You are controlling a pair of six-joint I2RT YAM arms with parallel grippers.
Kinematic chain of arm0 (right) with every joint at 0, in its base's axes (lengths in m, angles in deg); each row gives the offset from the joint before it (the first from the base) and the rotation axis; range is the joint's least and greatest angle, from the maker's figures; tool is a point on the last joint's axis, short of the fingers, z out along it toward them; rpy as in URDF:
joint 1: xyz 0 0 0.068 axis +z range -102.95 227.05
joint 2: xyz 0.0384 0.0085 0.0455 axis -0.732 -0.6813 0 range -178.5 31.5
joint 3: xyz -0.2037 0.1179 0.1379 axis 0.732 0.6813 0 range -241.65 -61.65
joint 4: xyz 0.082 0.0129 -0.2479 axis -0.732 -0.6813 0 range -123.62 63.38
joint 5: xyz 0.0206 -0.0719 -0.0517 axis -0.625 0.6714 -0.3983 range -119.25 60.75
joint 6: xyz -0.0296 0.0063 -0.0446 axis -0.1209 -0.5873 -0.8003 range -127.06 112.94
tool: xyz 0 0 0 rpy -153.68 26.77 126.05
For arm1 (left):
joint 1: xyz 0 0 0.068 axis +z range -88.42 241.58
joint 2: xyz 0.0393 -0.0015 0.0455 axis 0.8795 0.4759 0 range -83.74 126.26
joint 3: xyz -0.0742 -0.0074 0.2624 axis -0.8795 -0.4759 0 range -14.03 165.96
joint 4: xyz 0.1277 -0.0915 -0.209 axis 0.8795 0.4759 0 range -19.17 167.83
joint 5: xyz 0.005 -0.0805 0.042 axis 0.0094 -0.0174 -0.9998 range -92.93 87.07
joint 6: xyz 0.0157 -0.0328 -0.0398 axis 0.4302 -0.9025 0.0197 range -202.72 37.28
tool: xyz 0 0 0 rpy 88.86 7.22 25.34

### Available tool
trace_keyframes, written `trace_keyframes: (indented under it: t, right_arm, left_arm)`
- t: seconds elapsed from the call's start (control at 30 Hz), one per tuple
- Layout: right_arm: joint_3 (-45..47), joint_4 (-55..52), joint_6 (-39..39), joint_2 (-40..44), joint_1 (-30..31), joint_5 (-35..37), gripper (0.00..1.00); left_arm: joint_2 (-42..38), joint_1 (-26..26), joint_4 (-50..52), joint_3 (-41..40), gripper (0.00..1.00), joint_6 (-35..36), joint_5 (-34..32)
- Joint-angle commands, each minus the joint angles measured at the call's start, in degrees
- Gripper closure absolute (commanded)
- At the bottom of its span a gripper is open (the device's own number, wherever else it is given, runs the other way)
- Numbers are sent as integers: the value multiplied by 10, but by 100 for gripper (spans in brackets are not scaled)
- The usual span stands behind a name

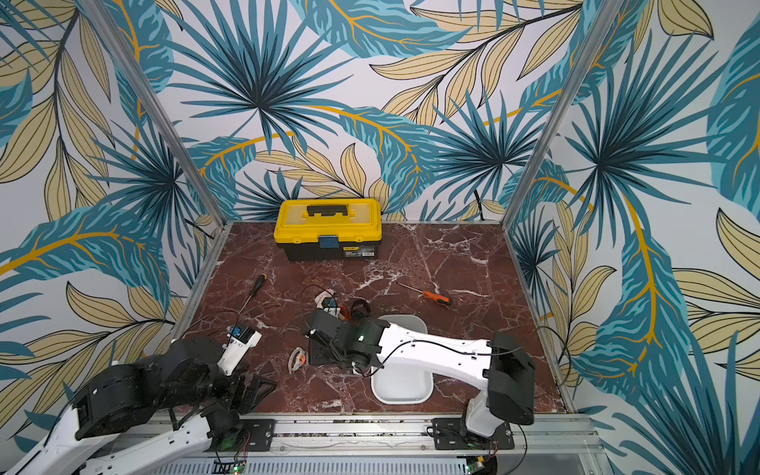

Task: Put the watch into the storage box
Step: Pick up the watch at the center of the board, then place the watch in the storage box.

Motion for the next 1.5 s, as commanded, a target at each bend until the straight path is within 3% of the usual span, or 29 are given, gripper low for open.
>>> trace_keyframes:
  t: [0.0,0.07,0.17,0.27,0.4,0.53,0.87,1.17,1.3,1.47]
  right_arm:
    - [48,-71,-8,45,-22,35,88]
    - [81,-85,-3,87,-40,46,88]
    - [142,-97,3,148,-69,50,87]
    - [190,-119,11,194,-100,58,87]
    - [254,-101,22,234,-134,44,87]
    - [283,-71,20,222,-150,23,87]
    - [286,24,17,109,-164,-52,85]
    - [281,58,14,60,-164,-63,81]
    - [270,49,4,52,-164,-60,71]
    - [268,25,-3,91,-164,-50,49]
  left_arm:
    - [36,-5,-70,29,0,29,7]
    - [73,-29,-89,22,0,21,-5]
    - [130,-106,-125,31,0,10,-51]
    - [220,-222,-112,76,0,21,-181]
    - [356,-284,-95,130,0,51,-219]
    - [381,-288,-151,117,0,79,-197]
    - [325,-288,-188,55,0,75,-157]
    - [281,-288,-211,2,0,61,-160]
    - [270,-287,-217,-6,0,59,-165]
    - [261,-286,-206,-6,0,48,-171]
